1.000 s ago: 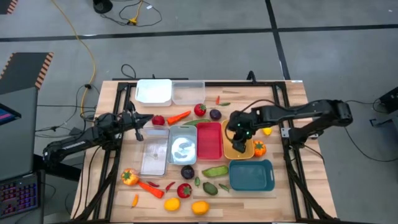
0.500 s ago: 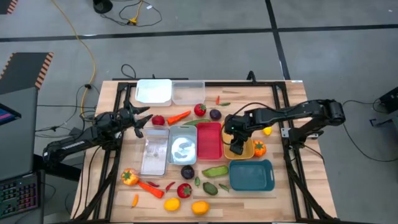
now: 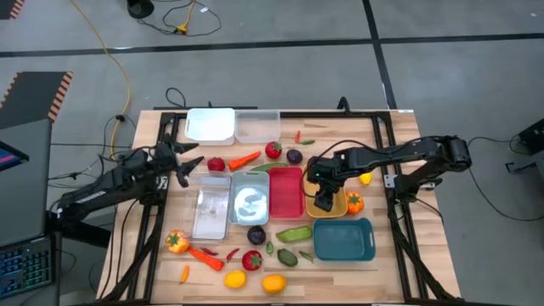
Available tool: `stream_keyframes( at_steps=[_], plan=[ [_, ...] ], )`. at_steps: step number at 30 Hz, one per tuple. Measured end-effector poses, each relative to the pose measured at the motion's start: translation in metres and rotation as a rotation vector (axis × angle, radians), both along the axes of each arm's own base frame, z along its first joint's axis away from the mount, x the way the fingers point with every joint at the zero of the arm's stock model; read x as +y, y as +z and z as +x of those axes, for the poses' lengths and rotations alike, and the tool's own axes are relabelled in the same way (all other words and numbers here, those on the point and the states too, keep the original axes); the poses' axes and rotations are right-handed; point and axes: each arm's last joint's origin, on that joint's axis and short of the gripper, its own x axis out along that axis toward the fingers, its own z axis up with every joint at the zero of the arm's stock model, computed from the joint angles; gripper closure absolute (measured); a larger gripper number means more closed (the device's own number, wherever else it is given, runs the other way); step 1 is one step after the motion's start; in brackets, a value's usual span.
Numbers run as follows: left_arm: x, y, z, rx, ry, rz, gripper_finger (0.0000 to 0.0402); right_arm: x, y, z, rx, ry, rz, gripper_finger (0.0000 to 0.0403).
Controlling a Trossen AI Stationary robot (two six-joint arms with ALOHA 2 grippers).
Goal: Sort produce into baskets
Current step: Put the red tomato into the bottom transparent bin
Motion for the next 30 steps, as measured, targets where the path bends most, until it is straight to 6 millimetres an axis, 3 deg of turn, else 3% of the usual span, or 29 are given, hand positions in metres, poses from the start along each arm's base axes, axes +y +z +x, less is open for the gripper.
stream_keyframes(
  at_steps=[8,18,30],
  plan=[
    [0.003,0.035,0.006,0.106,0.045,-0.14,0.0165,0.0,0.0,0.0,-0.003,0.0,0.0,0.0158],
    [0.022,0.081,0.051,0.393,0.154,-0.327,0.0164,0.0,0.0,0.0,-0.003,-0.001,-0.004,0.0158],
    [0.038,0.098,0.098,0.52,0.141,-0.471,0.0164,0.0,0.0,0.0,0.002,-0.032,0.005,0.0159]
  ],
)
